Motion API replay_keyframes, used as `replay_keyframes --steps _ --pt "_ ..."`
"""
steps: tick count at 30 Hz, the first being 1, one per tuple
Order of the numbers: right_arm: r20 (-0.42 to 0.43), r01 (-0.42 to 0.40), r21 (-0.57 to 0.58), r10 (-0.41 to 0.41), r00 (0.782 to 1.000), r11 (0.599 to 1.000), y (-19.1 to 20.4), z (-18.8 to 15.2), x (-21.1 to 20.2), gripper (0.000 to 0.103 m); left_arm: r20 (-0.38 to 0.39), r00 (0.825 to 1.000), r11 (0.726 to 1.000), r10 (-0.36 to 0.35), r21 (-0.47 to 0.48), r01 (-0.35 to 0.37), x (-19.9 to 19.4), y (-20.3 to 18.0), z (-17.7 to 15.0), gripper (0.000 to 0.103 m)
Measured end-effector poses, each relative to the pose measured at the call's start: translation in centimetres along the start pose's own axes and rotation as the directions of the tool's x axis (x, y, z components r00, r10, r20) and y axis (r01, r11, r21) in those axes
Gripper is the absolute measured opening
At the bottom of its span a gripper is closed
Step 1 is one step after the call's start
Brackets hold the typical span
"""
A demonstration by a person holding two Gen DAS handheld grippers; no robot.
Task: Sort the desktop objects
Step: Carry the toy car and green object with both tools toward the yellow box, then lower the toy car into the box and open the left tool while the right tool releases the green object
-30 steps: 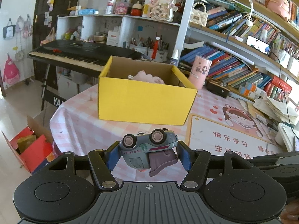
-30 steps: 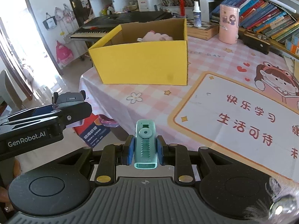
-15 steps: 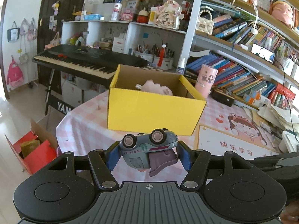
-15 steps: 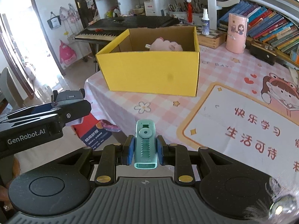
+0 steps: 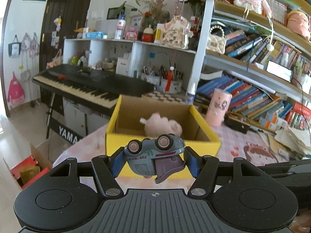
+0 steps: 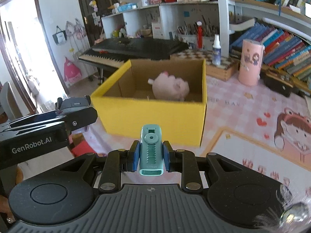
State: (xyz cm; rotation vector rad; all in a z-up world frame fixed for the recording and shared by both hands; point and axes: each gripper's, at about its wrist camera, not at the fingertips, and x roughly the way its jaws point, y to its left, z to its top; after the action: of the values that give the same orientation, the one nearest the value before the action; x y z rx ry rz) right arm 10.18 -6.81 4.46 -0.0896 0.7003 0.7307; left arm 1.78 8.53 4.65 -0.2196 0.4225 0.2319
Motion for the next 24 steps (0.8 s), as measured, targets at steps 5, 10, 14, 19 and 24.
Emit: replay_keyframes --steps 5,10,14,19,24 --pt "0.031 -0.022 -0.025 0.023 0.999 0.999 -1.4 3.3 1.8 0.023 0.034 0.999 1.0 0.025 0.009 -0.025 2.3 -0.4 1.9 0.064" --pt "0.044 -0.036 -0.071 0.039 0.998 0.997 -2.5 5.9 4.0 0.023 0.038 0.998 0.998 0.054 0.006 -0.055 4.8 -0.7 3.2 0.064" --pt "0.036 -0.039 -0.115 0.043 0.998 0.993 -3.3 7.6 6.3 0.023 0.026 0.997 0.997 0.075 0.005 -0.076 6.9 -0.9 3.9 0.064" --pt "0.009 -0.046 -0.183 0.048 0.999 0.982 -3.8 9.0 9.3 0.023 0.01 0.995 0.995 0.099 0.023 -0.099 9.3 -1.1 4.4 0.064" --pt "-0.046 -0.064 -0.264 0.053 0.998 0.963 -4.4 9.6 11.8 0.023 -0.027 0.991 0.991 0.129 0.04 -0.128 11.6 -1.0 4.4 0.064"
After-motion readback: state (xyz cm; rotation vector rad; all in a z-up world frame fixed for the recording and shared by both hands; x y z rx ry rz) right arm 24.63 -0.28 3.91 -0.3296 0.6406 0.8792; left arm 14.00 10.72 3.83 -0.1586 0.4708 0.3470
